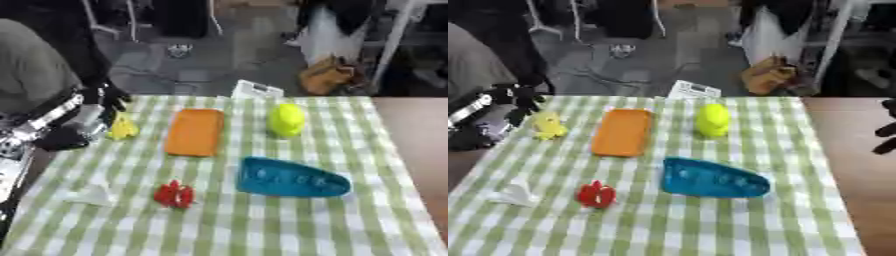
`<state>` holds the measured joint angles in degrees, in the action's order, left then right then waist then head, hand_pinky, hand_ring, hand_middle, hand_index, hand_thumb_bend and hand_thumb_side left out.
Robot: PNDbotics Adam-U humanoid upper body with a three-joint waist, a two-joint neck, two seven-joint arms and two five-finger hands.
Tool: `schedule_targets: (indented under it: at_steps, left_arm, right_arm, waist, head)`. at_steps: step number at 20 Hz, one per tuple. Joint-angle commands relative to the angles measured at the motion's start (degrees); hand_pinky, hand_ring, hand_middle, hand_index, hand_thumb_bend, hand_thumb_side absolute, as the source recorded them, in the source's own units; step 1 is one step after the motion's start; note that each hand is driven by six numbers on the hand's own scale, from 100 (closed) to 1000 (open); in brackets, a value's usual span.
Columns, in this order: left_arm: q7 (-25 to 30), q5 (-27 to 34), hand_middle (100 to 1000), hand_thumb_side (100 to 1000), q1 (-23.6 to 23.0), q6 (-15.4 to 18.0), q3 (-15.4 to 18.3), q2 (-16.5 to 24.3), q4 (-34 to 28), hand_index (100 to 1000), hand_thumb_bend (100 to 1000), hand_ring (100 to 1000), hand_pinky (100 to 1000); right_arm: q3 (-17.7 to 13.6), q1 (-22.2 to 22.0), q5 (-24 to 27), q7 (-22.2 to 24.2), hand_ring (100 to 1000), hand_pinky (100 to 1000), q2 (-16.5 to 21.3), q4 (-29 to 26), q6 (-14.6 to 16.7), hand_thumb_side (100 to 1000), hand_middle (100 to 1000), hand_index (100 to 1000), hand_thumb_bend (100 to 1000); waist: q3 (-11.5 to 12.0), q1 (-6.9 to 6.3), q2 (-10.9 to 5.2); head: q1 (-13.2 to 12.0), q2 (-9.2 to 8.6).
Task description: Pick up objects on the table and place them in the box.
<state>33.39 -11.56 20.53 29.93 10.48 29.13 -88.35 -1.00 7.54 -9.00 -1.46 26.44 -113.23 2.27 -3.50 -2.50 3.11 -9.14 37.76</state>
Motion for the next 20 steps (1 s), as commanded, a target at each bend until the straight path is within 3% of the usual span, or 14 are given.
schedule_targets:
  at_steps: [1, 20]
  left_arm:
    - [1.8, 0.4, 742, 693, 0.2, 2.2, 0.8, 1.3, -1.3, 875, 100, 690, 638]
    - [0.5, 0.4, 722, 692, -0.7, 1.6, 1.4, 1.2, -1.9, 876, 100, 678, 638]
  right_arm:
    - [-0.3, 0.4, -0.1, 0.0, 593, 493, 1.2, -1.3, 0.0, 713, 733, 699, 100]
    - [-0.2, 0.5, -0.1, 0.0, 592, 492, 1.4, -1.4, 0.0, 710, 734, 698, 100]
  waist:
    - [0.1, 0.89, -0.60]
    - [0.1, 1.10, -0.54]
  head:
    - [0.4, -0.24]
    - [0.5, -0.44]
